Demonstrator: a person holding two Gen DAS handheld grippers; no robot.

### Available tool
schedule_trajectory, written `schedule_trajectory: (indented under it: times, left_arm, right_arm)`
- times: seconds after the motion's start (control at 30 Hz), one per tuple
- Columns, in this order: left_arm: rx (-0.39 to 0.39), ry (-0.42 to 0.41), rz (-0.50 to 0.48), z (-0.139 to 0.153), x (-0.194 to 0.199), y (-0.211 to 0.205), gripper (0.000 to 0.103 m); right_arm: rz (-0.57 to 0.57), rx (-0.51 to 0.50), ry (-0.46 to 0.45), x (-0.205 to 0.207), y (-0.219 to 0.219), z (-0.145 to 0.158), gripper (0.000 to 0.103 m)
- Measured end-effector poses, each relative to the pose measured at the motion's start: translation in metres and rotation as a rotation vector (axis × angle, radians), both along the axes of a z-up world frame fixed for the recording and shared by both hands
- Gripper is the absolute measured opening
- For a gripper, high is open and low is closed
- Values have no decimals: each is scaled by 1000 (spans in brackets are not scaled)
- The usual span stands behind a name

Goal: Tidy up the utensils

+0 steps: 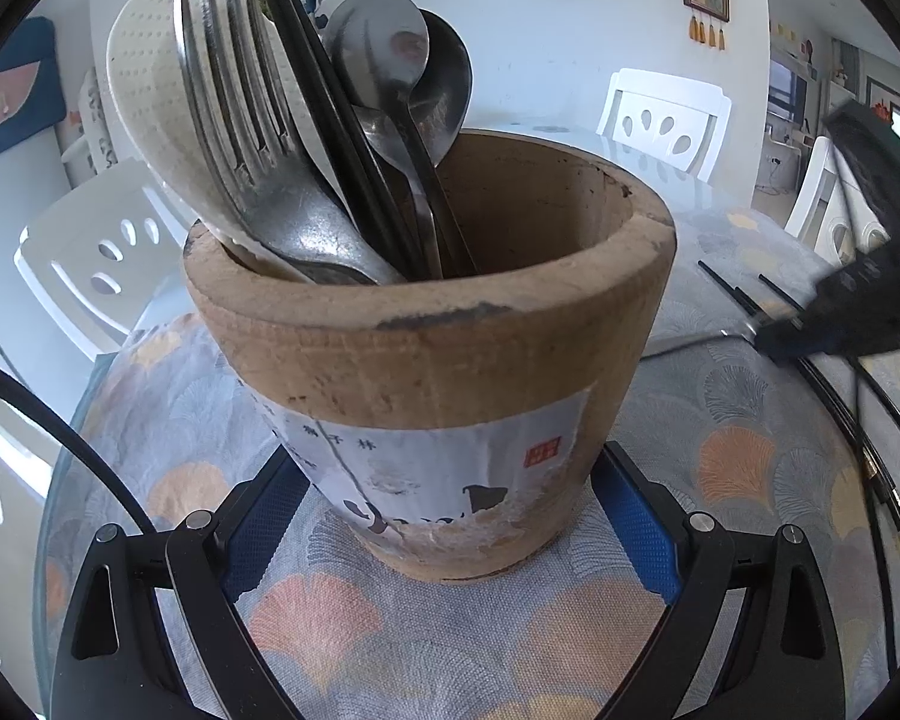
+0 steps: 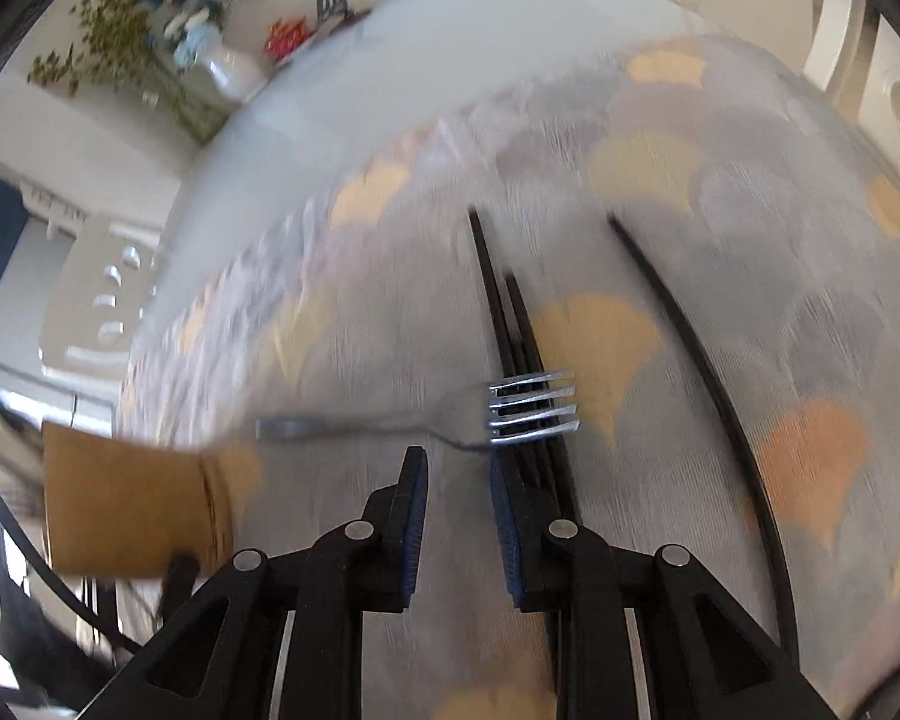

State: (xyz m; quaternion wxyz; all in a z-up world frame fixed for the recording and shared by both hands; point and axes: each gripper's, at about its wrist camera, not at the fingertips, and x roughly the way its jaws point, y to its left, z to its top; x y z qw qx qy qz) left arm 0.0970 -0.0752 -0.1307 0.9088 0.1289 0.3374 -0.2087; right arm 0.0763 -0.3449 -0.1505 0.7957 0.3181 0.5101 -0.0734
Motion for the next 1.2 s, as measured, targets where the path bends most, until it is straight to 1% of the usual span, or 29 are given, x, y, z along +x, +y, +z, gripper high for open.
schedule_trajectory:
  times: [0.1, 0.17, 0.23, 0.27, 0.37, 0.43, 0.5, 0.57, 0.6, 0.67, 0.7, 0.77, 0.8, 0.83, 0.9, 1.0, 1.03, 1.13, 1.2]
  left_arm:
    - [-10, 3, -3, 1, 0, 2, 95]
    - [-13, 4, -3, 1, 0, 3, 95]
    - [-11, 4, -3, 0, 0, 5, 95]
    - [-10, 4, -3, 0, 0, 5, 95]
    - [-9, 3, -4, 0, 0, 5, 95]
    - [-17, 6, -6, 1, 1, 6, 95]
    - [-31, 11, -9, 1, 3, 8, 95]
    - [-35, 13, -9, 1, 3, 9, 95]
    - [-34, 12, -9, 1, 3, 9, 95]
    - [-36, 13, -10, 1, 4, 10, 95]
    - [-39, 14, -10, 1, 4, 10, 95]
    - [-43, 15, -11, 1, 4, 11, 95]
    - [-43, 14, -11, 1, 4, 11, 95]
    - [-43, 14, -11, 1, 4, 11, 95]
    - [-43, 14, -11, 1, 4, 11, 95]
    - [-44, 14, -10, 1, 3, 11, 95]
    - [-43, 15, -9, 1, 4, 11, 95]
    - [-41, 15, -6, 1, 4, 11, 95]
    - [-40, 15, -6, 2, 5, 11, 95]
  right_arm:
    - [-31, -12, -33, 22, -6, 0, 21]
    - [-61, 7, -45, 34, -9, -2, 23]
    - [-95, 32, -58, 44, -15, -2, 28]
    - [-108, 33, -59, 49, -17, -2, 28]
    - [-121, -7, -56, 69, -18, -2, 28]
    - [-115, -63, -52, 82, -14, -1, 29]
    - [-95, -128, -49, 92, -8, 0, 29]
    - [-64, -213, -42, 101, 0, 1, 30]
    - [-36, -265, -38, 106, 6, 2, 32]
    - [13, -362, -27, 113, 17, 1, 32]
    - [52, -423, -31, 117, 25, 1, 31]
    - [101, -489, -54, 118, 33, 0, 27]
    - [123, -511, -64, 118, 35, 0, 22]
    - [153, -523, -82, 114, 37, 0, 15]
    - [215, -522, -115, 110, 42, 2, 13]
    - [257, -465, -141, 105, 44, 4, 11]
    - [265, -463, -141, 102, 46, 3, 11]
    - [301, -499, -126, 104, 54, 1, 11]
    - [331, -525, -100, 110, 61, -3, 11]
